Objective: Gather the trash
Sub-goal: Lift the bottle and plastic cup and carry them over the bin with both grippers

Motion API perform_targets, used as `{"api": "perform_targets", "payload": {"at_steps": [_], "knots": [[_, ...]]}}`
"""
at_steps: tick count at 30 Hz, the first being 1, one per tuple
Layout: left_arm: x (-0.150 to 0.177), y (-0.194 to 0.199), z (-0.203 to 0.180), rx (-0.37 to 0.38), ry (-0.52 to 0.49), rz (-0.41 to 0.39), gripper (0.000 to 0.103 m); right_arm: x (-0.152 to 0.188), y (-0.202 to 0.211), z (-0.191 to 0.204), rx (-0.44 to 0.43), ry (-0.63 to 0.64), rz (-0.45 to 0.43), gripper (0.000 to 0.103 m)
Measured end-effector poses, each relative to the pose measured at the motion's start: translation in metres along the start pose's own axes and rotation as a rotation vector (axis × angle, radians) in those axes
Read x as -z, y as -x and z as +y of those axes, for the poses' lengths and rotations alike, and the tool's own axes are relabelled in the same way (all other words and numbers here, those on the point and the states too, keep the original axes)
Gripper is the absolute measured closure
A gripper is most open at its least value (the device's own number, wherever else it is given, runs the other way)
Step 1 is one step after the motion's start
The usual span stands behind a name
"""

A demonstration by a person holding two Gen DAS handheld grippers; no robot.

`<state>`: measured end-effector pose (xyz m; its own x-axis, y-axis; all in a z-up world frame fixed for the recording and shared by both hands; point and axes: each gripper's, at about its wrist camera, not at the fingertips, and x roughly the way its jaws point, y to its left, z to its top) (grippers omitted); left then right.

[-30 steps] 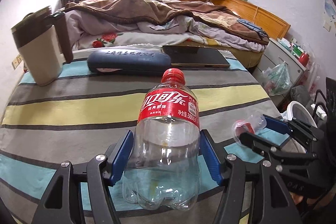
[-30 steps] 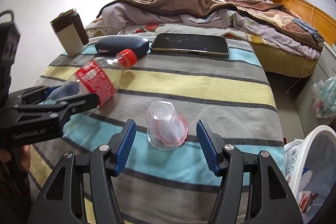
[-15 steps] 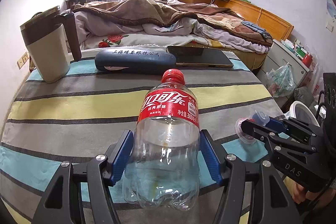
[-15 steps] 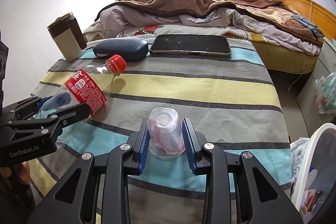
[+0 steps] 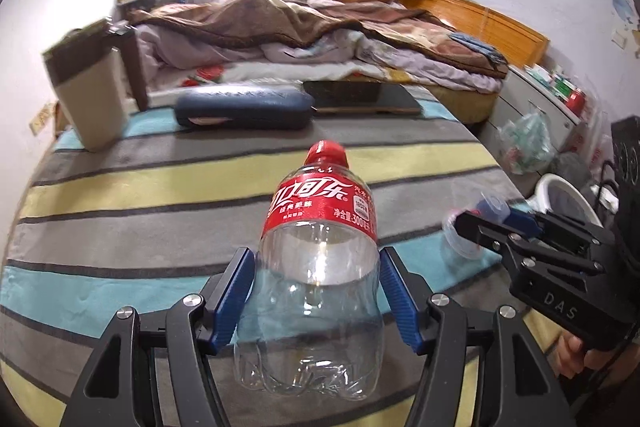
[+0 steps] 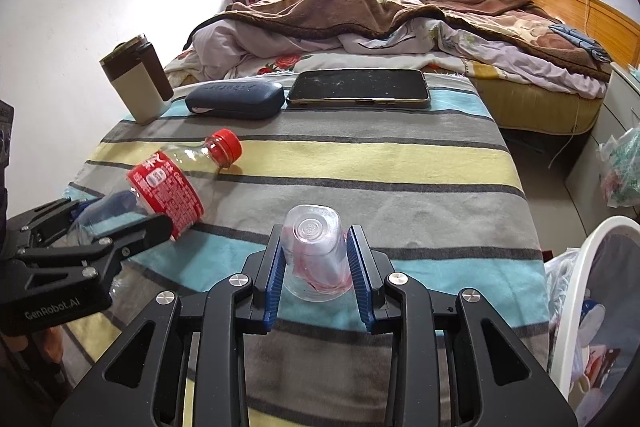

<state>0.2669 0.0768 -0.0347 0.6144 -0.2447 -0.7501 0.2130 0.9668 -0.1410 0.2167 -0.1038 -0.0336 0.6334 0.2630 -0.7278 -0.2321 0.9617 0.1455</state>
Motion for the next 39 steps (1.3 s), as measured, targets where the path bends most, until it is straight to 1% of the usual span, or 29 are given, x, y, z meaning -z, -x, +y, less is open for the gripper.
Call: {"api": "perform_targets", "payload": {"at_steps": [1,5,8,12,19,27,33,39], "knots": [[0.0,-0.002,-0.001,0.012,-0.001,0.019,0.039,0.0,0.0,0.001,0.002,0.0,-0.001,0.07],[-0.007,-0.008,-0.005,-0.011,-0.016,0.04,0.039,0.001,0.002,-0.002,-0.005,-0.011,-0.005,0.07],[-0.013,-0.018,-0.009,-0.013,-0.024,0.074,0.039,0.001,0.003,-0.005,-0.005,-0.02,-0.007,0.07],[-0.018,-0.026,-0.008,-0.007,-0.013,0.087,0.039,0.001,0.002,-0.008,-0.009,-0.034,-0.008,0.07],[-0.012,-0.021,-0.012,-0.035,-0.016,0.058,0.04,0.003,0.003,-0.01,-0.01,-0.042,-0.008,0.07],[-0.007,0.008,-0.019,-0.03,-0.001,-0.001,0.04,0.005,0.017,-0.011,-0.007,-0.039,-0.035,0.07],[-0.003,0.03,-0.036,-0.02,-0.027,-0.031,0.04,0.009,0.037,-0.016,0.0,-0.052,-0.069,0.07],[0.003,0.047,-0.064,0.005,-0.055,-0.058,0.04,0.014,0.06,-0.027,0.012,-0.074,-0.11,0.07]]}}
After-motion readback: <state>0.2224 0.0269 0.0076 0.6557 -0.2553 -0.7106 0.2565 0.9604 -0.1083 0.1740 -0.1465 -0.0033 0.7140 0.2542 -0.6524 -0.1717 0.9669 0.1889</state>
